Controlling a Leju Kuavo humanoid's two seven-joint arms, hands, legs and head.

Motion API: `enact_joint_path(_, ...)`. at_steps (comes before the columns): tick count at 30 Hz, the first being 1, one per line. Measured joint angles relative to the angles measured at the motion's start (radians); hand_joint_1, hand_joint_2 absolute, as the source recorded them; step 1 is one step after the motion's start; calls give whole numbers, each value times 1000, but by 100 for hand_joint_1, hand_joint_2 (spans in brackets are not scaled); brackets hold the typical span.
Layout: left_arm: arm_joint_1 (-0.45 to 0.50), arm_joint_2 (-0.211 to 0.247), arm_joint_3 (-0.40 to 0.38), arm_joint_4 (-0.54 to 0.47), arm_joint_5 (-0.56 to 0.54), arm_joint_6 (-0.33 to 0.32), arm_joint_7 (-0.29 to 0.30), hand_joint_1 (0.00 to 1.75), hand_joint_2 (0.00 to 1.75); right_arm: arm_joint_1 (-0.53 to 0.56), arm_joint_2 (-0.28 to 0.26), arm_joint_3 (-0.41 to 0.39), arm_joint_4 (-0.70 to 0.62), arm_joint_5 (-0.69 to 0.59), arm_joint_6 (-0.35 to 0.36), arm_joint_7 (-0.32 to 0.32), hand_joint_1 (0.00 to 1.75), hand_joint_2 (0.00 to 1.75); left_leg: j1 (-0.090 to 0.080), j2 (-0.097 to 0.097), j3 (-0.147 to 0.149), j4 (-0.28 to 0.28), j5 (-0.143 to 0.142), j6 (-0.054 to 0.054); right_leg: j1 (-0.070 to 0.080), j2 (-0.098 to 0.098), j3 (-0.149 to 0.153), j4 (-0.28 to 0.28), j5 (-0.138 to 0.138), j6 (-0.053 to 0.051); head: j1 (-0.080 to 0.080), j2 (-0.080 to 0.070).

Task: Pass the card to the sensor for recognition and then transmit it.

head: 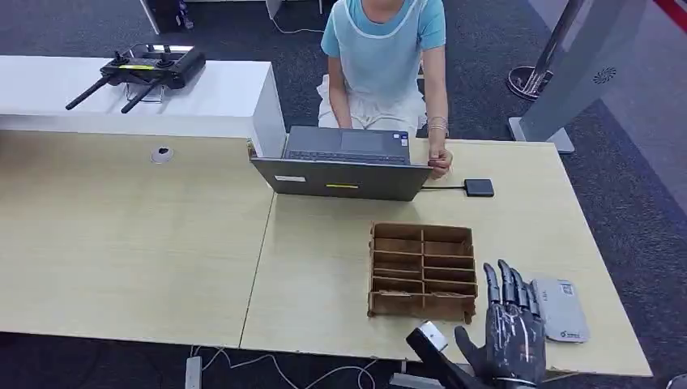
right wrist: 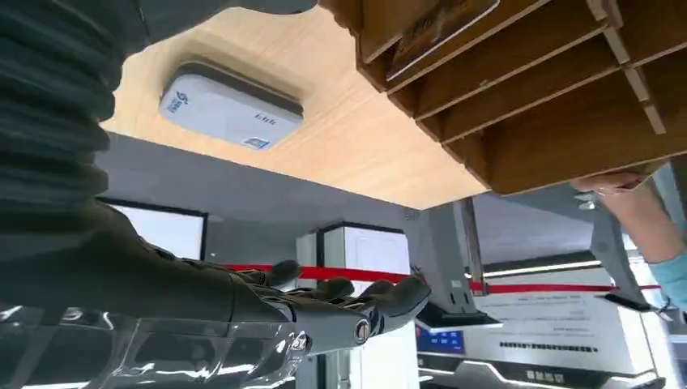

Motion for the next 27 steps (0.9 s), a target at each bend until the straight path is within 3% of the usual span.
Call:
enact_joint_path(21, -4, 7, 0, 0, -21, 0, -3, 0, 0, -64, -19, 17, 88, -35, -3, -1, 0, 175, 0, 0, 0, 0, 0, 0, 0, 0, 0, 0, 0, 0, 0, 0)
enact_joint_path(26, -4, 8, 0, 0, -21, 0, -5, 0, 0, -70, -20, 17, 92, -36, -6, -1, 28, 175, 0, 0, 0, 0, 0, 0, 0, 0, 0, 0, 0, 0, 0, 0)
enact_joint_path(27, -4, 8, 0, 0, -21, 0, -6, 0, 0, -71, -20, 17, 92, -36, -6, -2, 75, 175, 0, 0, 0, 0, 0, 0, 0, 0, 0, 0, 0, 0, 0, 0)
